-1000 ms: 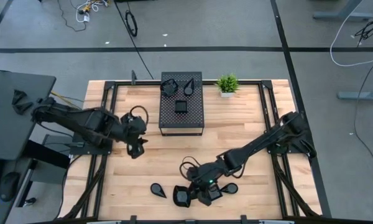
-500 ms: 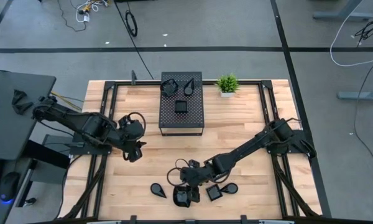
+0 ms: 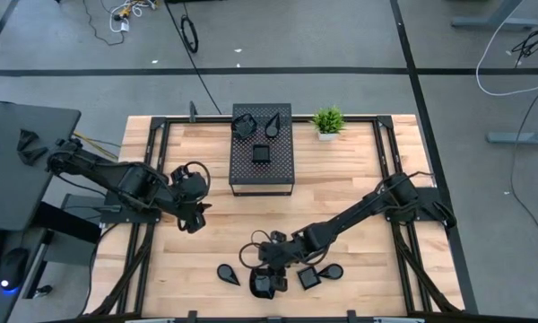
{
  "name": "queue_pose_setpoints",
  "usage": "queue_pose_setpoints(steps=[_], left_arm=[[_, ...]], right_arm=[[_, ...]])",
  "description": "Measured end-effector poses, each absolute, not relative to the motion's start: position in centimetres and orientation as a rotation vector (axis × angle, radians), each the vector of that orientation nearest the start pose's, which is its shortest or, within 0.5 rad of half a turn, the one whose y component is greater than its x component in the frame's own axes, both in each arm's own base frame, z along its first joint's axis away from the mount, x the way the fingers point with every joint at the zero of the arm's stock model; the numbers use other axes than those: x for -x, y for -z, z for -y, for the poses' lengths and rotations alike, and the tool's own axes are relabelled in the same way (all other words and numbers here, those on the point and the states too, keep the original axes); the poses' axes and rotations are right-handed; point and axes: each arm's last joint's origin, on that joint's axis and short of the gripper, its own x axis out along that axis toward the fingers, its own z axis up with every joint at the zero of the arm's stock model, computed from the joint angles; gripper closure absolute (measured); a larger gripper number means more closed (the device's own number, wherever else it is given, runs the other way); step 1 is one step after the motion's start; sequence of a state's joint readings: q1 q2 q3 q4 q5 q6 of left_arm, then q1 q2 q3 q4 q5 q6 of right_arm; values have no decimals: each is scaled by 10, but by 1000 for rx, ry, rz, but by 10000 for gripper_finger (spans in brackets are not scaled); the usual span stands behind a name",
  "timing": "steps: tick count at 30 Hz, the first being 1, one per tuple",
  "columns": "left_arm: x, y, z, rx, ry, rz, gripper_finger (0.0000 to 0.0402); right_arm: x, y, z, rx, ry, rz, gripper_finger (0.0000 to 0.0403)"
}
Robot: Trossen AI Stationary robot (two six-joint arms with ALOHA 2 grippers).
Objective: Pick & Place Mini shaped plates
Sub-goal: Stack the leaf shaped plate on top of the leaf shaped plate on the shelf
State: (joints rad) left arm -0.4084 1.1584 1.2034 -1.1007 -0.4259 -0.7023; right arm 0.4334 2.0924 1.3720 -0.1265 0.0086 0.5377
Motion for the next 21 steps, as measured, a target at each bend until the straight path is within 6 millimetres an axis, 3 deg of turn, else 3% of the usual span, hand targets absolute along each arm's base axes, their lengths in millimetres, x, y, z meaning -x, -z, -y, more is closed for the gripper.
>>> queue_pose_setpoints(steps=[9, 13, 21], left_arm=[[-191, -335, 69, 215, -354, -888, 225], [-191, -335, 69, 216, -353, -886, 225], [-191, -335, 69, 207, -359, -878, 225]], right_arm=[[-404, -125, -185, -343, -196, -932, 291], [-405, -128, -186, -350, -203, -914, 307], [-404, -127, -185, -341, -203, -930, 389]])
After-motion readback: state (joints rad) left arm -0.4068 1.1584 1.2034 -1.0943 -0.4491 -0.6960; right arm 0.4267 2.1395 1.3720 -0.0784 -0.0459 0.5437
